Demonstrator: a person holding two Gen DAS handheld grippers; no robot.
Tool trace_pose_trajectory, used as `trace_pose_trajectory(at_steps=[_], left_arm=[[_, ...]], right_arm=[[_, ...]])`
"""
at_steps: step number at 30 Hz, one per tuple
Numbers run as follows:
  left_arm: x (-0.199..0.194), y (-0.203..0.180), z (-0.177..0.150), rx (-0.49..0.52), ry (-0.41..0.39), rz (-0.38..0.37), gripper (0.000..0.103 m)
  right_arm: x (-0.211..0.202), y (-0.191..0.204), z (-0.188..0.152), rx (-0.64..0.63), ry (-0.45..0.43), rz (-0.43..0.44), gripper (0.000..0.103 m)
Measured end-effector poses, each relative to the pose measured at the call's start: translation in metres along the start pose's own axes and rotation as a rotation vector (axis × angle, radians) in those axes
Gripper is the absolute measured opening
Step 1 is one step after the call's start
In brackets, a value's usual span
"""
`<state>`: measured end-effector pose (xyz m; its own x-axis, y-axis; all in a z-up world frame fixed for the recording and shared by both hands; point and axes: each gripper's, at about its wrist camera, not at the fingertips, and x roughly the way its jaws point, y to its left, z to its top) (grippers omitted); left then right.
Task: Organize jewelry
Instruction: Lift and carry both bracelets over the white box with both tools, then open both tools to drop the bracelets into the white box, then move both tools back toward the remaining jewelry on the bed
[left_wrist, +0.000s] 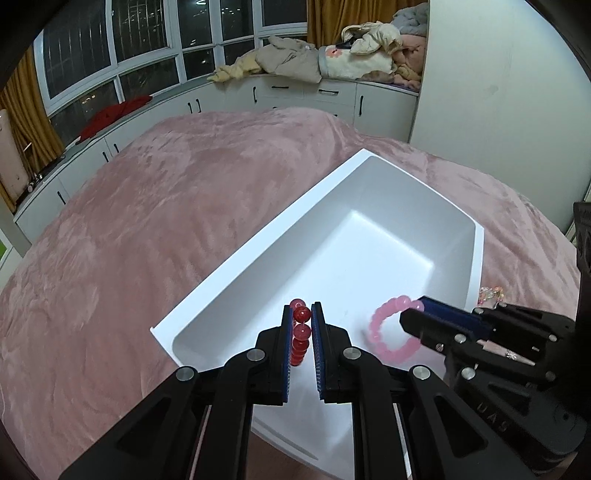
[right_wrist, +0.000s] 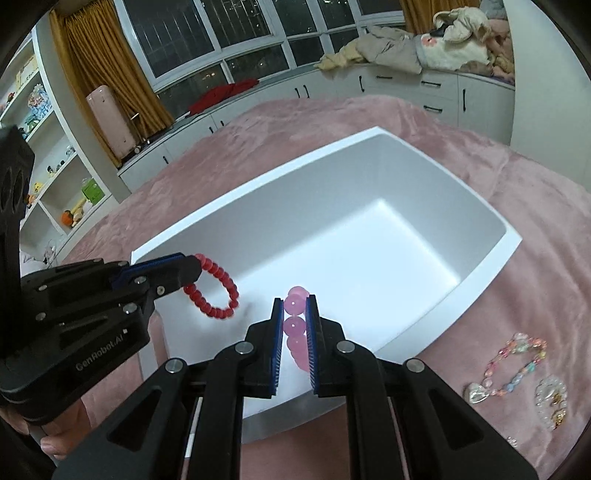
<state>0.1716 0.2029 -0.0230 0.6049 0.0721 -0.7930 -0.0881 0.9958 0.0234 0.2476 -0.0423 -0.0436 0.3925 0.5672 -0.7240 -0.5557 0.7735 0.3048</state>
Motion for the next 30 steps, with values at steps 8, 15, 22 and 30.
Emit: trace_pose_trajectory(at_steps=[8, 15, 22, 30], left_arm=[[-0.02, 0.004, 0.003, -0.029, -0.052, 0.003, 0.034], [-0.053, -0.013, 0.005, -0.018, -0.149, -0.062, 0.089], [-0.073, -0.07, -0.005, 0.066, -0.173, -0.18, 0.093], [-0.071, -0.157, -0.041, 0.187, -0.137, -0.336, 0.093]], right_arm=[[-0.031, -0.011, -0.001, 0.049, -0.098, -0.003, 0.071], [-0.077, -0.045, -0.013, 0.099, -0.186, -0.165, 0.098], [-0.125, -0.084, -0.041, 0.131, -0.207, -0.303, 0.098], [-0.18, -0.126, -0.089, 0.201, -0.236, -0.406, 0.098]])
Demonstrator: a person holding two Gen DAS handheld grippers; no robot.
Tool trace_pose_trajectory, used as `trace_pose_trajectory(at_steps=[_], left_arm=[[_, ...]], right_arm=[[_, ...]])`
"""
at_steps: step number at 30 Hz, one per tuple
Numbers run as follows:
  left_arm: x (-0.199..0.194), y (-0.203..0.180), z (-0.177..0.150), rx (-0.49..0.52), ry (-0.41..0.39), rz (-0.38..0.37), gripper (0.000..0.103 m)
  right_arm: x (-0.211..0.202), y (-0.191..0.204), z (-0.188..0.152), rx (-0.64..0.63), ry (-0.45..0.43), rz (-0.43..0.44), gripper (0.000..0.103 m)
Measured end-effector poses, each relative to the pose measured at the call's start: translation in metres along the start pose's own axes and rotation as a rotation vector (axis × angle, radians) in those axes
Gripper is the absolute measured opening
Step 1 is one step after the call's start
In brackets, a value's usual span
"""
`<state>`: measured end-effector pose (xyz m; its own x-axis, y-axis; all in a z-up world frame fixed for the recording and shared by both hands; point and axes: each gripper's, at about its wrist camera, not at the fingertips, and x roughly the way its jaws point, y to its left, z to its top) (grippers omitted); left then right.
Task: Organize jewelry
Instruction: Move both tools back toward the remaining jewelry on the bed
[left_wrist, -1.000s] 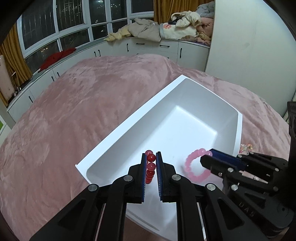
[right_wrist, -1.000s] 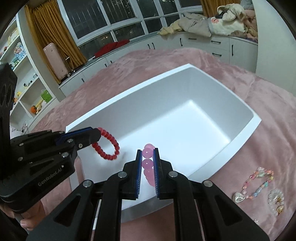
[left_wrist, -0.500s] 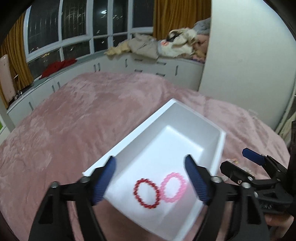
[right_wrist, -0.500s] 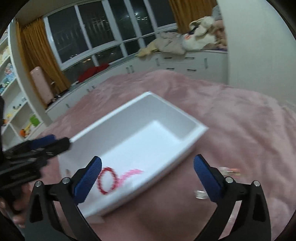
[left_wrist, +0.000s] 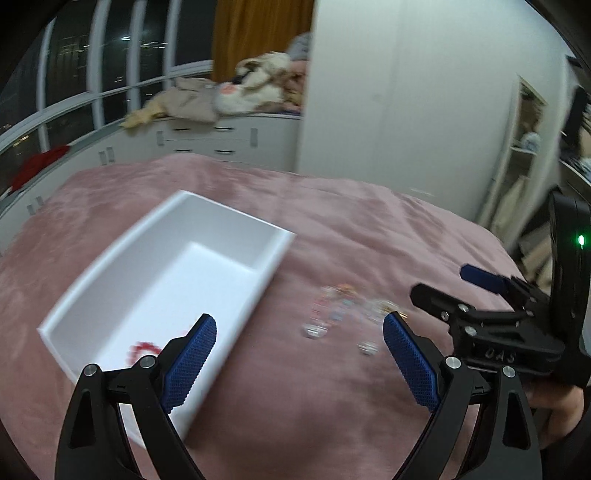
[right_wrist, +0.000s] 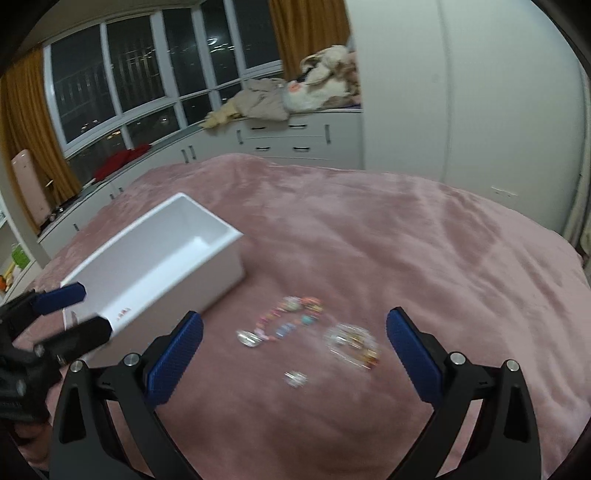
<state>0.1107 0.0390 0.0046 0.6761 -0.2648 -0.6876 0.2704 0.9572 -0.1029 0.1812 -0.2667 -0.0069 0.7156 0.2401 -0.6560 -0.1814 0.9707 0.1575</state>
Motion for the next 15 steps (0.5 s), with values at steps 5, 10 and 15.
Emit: trace_pose_trajectory(at_steps=[5, 10, 15], left_arm=[[0.023, -0.041, -0.021, 0.049, 0.039, -0.069, 0.093], [0.051, -0.073, -0.039, 0.1, 0.081, -0.102, 0.093], [0.074, -0.087, -0.05, 0.108, 0.1, -0.134, 0.093]], right_arm=[[-0.016, -0.042, -0.019, 0.052, -0.016, -0.044, 0.098], [-0.022, -0.087, -0.04, 0.118, -0.015, -0.065, 0.098], [-0.016, -0.113, -0.059, 0.174, 0.01, -0.05, 0.098]])
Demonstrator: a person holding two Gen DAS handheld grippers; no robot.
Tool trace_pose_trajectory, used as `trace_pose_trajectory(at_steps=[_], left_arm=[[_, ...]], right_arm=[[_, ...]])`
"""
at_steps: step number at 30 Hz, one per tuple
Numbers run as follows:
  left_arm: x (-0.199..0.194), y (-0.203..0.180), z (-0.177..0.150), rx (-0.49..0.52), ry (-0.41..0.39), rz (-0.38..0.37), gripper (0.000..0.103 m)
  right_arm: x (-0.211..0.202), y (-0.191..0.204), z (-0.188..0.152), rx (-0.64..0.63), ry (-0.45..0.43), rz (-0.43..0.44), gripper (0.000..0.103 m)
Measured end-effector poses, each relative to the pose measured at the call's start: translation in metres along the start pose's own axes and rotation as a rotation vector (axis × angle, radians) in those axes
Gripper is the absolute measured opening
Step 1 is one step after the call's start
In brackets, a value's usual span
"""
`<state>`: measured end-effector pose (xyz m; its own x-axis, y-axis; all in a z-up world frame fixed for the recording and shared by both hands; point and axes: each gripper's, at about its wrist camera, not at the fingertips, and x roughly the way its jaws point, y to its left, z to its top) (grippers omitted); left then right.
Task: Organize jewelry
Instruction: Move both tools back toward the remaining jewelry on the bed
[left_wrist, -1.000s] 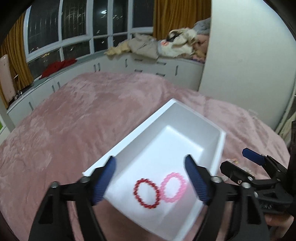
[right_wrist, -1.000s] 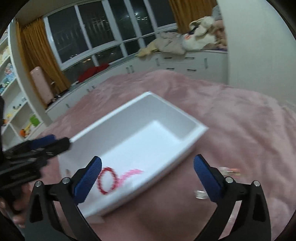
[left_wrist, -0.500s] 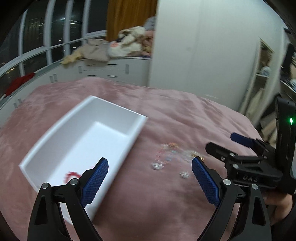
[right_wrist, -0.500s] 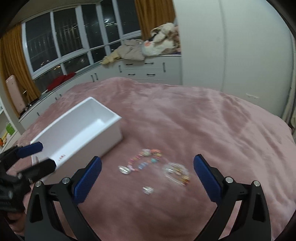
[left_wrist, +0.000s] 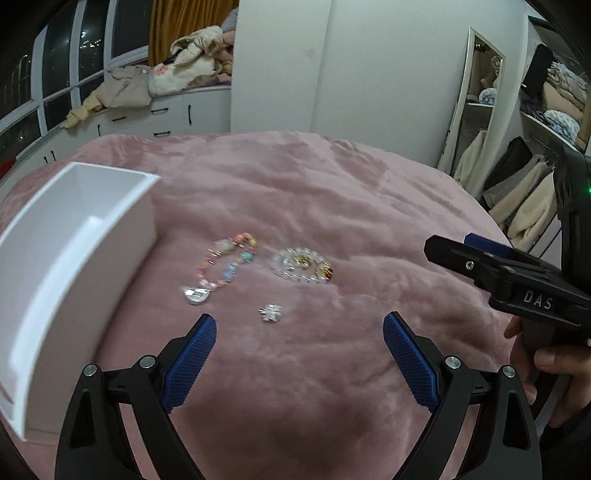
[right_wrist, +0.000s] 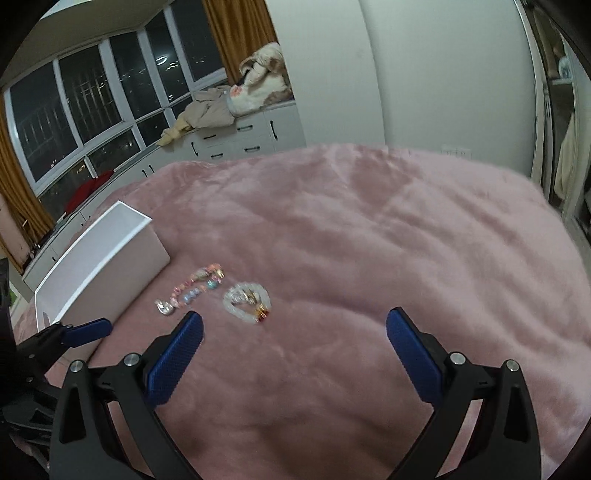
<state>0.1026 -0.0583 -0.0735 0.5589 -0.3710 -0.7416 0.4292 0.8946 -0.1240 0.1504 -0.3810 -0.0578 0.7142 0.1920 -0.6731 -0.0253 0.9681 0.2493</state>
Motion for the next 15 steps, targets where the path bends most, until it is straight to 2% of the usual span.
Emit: trace_pose_trajectory(at_steps=[5, 9, 11, 14, 15], left_arm=[[0.03, -0.006, -0.006, 0.028, 0.033, 0.016, 0.091], [0.05, -0.002, -0.008, 0.053, 0.051, 0.0, 0.08], [0.058, 0.002, -0.007, 0.057, 0.057, -0.005, 0.076], [0.072, 0.009, -0.005, 0.056, 0.068, 0.008, 0.073], [0.076, 0.011, -0.004, 0.055, 0.074, 0.011, 0.07]], right_arm=[[0.009, -0.01, -0.008, 0.027, 0.013, 0.032, 0.095], [0.017, -0.009, -0.006, 0.026, -0.008, 0.085, 0.092], [0.025, -0.009, -0.006, 0.029, 0.0, 0.109, 0.077], [0.042, -0.011, -0.008, 0.051, 0.037, 0.155, 0.062], [0.046, -0.011, -0.009, 0.05, 0.043, 0.168, 0.06]])
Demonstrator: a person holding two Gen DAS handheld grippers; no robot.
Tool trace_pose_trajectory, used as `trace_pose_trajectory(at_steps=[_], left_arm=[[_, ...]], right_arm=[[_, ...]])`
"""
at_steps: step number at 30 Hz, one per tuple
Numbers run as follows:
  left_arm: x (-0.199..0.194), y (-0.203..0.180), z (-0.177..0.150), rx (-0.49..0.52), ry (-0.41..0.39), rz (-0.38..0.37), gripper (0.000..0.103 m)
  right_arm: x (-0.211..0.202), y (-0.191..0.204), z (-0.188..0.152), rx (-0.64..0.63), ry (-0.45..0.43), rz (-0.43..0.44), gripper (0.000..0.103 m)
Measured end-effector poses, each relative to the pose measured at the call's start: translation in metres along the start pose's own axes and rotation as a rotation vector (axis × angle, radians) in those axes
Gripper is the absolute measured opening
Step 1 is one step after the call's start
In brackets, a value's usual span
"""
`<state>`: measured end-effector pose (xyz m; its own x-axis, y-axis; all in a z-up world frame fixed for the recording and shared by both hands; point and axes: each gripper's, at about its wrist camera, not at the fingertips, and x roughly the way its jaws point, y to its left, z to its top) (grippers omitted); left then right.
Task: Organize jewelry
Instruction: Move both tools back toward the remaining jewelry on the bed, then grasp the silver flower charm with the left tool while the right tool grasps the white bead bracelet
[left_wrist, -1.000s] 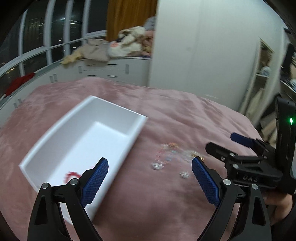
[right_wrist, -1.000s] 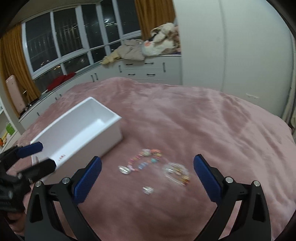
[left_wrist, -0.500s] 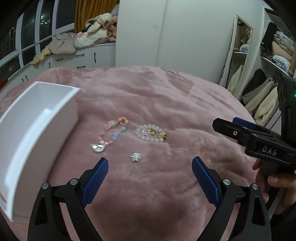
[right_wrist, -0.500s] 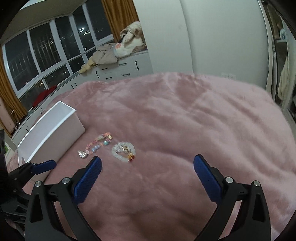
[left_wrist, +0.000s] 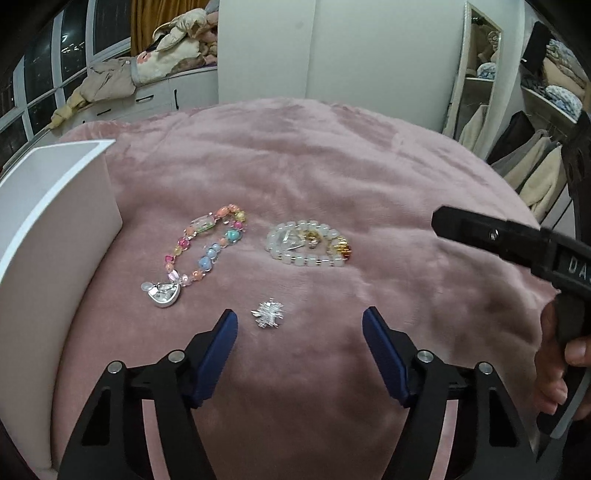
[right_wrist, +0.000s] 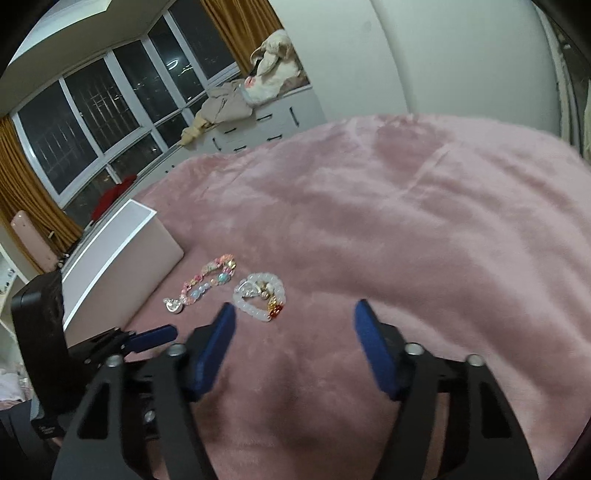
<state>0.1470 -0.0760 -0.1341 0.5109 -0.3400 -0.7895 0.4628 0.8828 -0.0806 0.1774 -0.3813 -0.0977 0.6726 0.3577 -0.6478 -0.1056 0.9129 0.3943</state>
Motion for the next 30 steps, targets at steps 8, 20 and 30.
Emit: trace_pose_trajectory(at_steps=[8, 20, 30], left_arm=[[0.026, 0.008, 0.004, -0.002, 0.035, 0.003, 0.046], [0.035, 0.019, 0.006, -0.047, 0.053, 0.01, 0.024], [0.033, 0.015, 0.005, -0.058, 0.052, 0.031, 0.024]], right_arm=[[0.038, 0.009, -0.005, -0.045, 0.072, 0.031, 0.059], [0.085, 0.008, -0.008, -0.067, 0.136, 0.021, 0.028], [0.062, -0.002, -0.006, 0.034, 0.053, 0.127, 0.001]])
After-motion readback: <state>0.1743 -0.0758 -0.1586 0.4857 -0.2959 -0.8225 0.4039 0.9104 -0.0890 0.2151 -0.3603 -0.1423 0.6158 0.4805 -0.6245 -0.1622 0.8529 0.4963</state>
